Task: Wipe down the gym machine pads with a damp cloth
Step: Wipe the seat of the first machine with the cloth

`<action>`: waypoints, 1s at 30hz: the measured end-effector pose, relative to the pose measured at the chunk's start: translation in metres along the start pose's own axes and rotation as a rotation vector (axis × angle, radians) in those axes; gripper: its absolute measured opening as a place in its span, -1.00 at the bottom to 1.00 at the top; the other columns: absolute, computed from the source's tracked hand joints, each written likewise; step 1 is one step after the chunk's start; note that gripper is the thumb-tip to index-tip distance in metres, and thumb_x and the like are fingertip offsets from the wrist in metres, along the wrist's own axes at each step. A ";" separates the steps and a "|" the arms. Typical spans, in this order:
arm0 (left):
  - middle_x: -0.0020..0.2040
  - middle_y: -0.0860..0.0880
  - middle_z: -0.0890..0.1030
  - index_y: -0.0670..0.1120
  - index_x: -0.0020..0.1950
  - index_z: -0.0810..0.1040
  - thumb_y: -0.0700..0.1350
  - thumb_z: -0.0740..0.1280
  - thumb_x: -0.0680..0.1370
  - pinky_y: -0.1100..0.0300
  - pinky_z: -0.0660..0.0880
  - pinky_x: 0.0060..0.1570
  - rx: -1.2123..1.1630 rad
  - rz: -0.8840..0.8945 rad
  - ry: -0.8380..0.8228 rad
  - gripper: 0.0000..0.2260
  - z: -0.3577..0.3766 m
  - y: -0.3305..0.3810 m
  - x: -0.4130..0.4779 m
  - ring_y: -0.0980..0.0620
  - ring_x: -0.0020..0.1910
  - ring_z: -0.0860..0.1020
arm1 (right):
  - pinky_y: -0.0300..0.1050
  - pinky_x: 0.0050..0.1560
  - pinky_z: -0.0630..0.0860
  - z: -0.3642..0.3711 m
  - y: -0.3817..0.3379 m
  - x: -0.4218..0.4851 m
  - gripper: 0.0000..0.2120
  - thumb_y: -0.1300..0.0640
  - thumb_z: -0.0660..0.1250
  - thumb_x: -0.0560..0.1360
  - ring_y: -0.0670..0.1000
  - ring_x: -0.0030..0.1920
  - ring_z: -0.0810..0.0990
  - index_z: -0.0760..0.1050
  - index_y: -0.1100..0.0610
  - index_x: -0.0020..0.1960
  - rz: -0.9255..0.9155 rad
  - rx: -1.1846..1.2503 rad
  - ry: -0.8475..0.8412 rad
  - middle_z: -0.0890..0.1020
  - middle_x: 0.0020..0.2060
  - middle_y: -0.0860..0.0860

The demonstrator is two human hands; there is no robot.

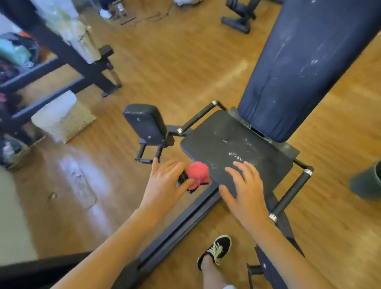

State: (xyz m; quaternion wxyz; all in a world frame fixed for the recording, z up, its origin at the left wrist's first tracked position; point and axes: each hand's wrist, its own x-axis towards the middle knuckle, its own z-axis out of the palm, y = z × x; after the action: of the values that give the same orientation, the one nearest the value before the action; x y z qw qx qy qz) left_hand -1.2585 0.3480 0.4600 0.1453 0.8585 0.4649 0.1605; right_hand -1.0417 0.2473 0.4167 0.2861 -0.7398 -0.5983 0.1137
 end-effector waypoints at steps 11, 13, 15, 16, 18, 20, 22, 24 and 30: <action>-0.03 0.07 0.63 0.00 0.20 0.58 -0.06 0.45 0.55 0.07 0.51 -0.24 -0.023 0.029 -0.131 -0.76 0.071 -0.020 0.193 -0.02 -0.10 0.60 | 0.16 0.51 0.26 0.035 0.090 0.107 -0.51 -0.04 0.36 0.61 0.14 0.60 0.18 0.46 0.09 0.49 0.327 -0.019 -0.104 0.41 0.50 0.06; -0.11 0.09 0.63 -0.01 0.15 0.57 -0.03 0.44 0.55 0.13 0.41 -0.33 -0.009 0.033 -0.152 -0.80 0.085 -0.027 0.216 -0.04 -0.17 0.60 | 0.14 0.54 0.21 0.044 0.098 0.117 -0.50 -0.06 0.31 0.63 0.12 0.62 0.13 0.41 0.08 0.52 0.374 -0.027 -0.116 0.36 0.54 0.04; -0.24 0.13 0.56 -0.01 0.06 0.53 -0.01 0.43 0.55 0.18 0.35 -0.43 -0.010 0.038 -0.195 -0.84 0.099 -0.032 0.235 -0.04 -0.26 0.58 | 0.09 0.57 0.14 0.057 0.104 0.126 -0.48 -0.09 0.24 0.66 0.08 0.64 0.05 0.34 0.06 0.57 0.410 -0.035 -0.139 0.29 0.58 0.01; -0.29 0.14 0.52 0.01 0.02 0.50 -0.01 0.42 0.55 0.20 0.34 -0.44 -0.015 0.042 -0.212 -0.86 0.106 -0.035 0.244 -0.04 -0.29 0.56 | 0.07 0.58 0.11 0.064 0.107 0.131 -0.47 -0.10 0.22 0.67 0.07 0.65 0.03 0.31 0.06 0.58 0.423 -0.038 -0.145 0.27 0.59 0.00; -0.34 0.13 0.47 0.07 -0.02 0.43 0.00 0.40 0.56 0.19 0.33 -0.44 -0.030 0.046 -0.244 -0.85 0.121 -0.043 0.261 -0.03 -0.33 0.50 | 0.06 0.59 0.09 0.079 0.110 0.143 -0.47 -0.09 0.18 0.68 0.06 0.65 0.00 0.27 0.06 0.60 0.447 -0.041 -0.160 0.24 0.60 -0.01; -0.34 0.13 0.48 0.09 0.01 0.44 0.01 0.39 0.56 0.17 0.31 -0.42 -0.037 0.053 -0.278 -0.86 0.135 -0.054 0.278 -0.01 -0.33 0.47 | 0.07 0.61 0.10 0.097 0.112 0.155 -0.47 -0.07 0.17 0.68 0.07 0.65 0.01 0.27 0.07 0.60 0.470 -0.050 -0.169 0.25 0.60 -0.02; -0.34 0.14 0.49 0.09 0.06 0.46 0.01 0.38 0.56 0.20 0.29 -0.43 -0.043 0.072 -0.289 -0.86 0.150 -0.067 0.295 0.04 -0.36 0.44 | 0.09 0.60 0.12 0.118 0.113 0.169 -0.48 -0.05 0.17 0.68 0.07 0.65 0.01 0.27 0.08 0.60 0.506 -0.049 -0.165 0.26 0.59 -0.01; -0.30 0.17 0.51 0.11 0.10 0.47 0.00 0.41 0.56 0.24 0.27 -0.43 -0.061 0.126 -0.261 -0.83 0.165 -0.081 0.311 0.07 -0.37 0.38 | 0.10 0.60 0.12 0.140 0.115 0.183 -0.48 -0.05 0.17 0.68 0.07 0.65 0.00 0.25 0.07 0.61 0.543 -0.054 -0.165 0.25 0.60 -0.01; 0.04 0.05 0.66 0.02 0.24 0.50 -0.07 0.43 0.58 0.13 0.49 -0.34 -0.172 0.459 -0.167 -0.74 0.206 -0.115 0.358 0.03 -0.13 0.58 | 0.12 0.58 0.16 0.195 0.123 0.220 -0.49 0.01 0.19 0.67 0.10 0.64 0.06 0.28 0.10 0.59 0.687 -0.115 -0.133 0.29 0.58 0.02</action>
State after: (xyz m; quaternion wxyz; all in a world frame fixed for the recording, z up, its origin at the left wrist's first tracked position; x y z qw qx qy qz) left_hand -1.0758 0.6902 0.2782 0.2154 0.9363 0.2291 0.1565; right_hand -0.9836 0.4974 0.2286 0.1496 -0.9036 -0.3373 0.2176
